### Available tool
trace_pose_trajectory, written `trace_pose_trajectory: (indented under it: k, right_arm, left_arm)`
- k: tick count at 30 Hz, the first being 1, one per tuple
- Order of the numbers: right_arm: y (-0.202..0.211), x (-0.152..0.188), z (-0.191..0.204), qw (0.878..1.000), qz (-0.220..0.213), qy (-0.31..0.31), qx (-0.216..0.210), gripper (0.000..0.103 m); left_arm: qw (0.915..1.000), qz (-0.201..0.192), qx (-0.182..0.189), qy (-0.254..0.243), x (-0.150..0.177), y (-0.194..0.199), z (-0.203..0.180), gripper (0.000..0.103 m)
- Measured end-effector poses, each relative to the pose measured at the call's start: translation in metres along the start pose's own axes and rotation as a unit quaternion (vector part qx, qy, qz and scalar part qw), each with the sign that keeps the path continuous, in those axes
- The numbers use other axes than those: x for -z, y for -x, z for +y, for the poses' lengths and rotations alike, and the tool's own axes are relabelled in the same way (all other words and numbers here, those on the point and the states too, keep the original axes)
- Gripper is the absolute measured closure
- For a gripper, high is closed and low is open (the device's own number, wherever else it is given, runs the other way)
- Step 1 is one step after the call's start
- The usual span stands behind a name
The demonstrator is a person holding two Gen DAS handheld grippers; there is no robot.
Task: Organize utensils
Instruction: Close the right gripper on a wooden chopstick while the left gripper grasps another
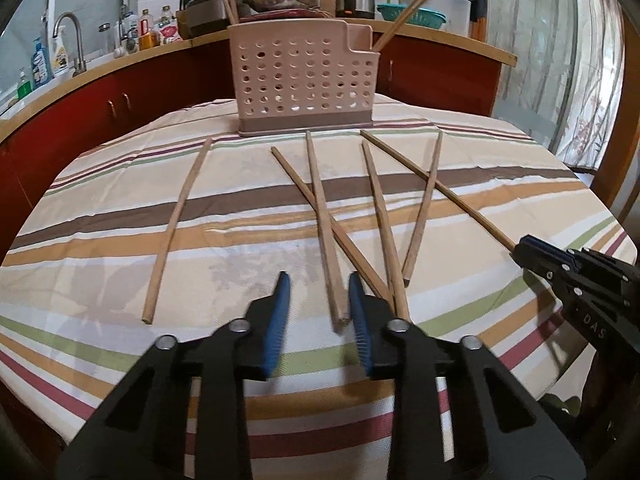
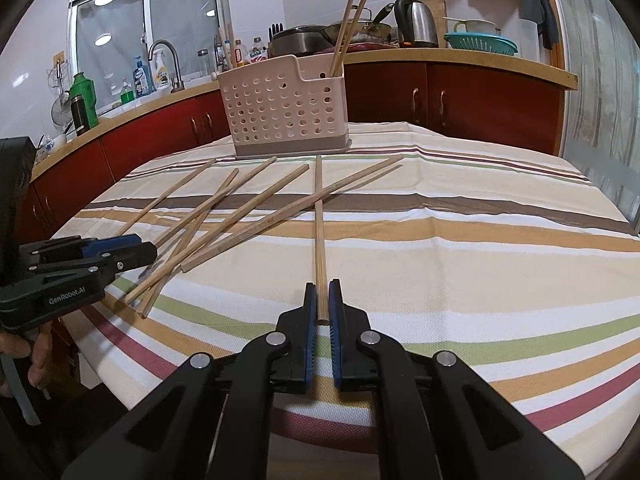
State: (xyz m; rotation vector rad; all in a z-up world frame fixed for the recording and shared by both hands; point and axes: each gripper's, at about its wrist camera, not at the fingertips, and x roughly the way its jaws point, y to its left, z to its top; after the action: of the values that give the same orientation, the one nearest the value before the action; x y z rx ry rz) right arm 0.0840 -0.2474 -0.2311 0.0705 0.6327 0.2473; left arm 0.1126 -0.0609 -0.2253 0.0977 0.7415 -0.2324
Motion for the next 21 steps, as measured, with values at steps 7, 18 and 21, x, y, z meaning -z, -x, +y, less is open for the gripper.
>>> trace_pose_trajectory:
  k: [7, 18, 21]
  right_arm:
    - [0.000, 0.000, 0.000, 1.000, 0.000, 0.000, 0.000, 0.096]
    - [0.030, -0.022, -0.002, 0.999, -0.047, -0.003, 0.013, 0.096]
    - [0.045, -0.035, -0.003, 0.997, -0.072, 0.001, 0.017, 0.096]
  left_arm:
    - [0.9999, -0.001, 0.007, -0.008, 0.002, -0.003, -0.001, 0.096]
    - [0.9978, -0.065, -0.008, 0.012, -0.018, 0.040, 0.020, 0.097]
    - [0.9955, -0.092, -0.014, 0.018, -0.028, 0.060, 0.026, 0.097]
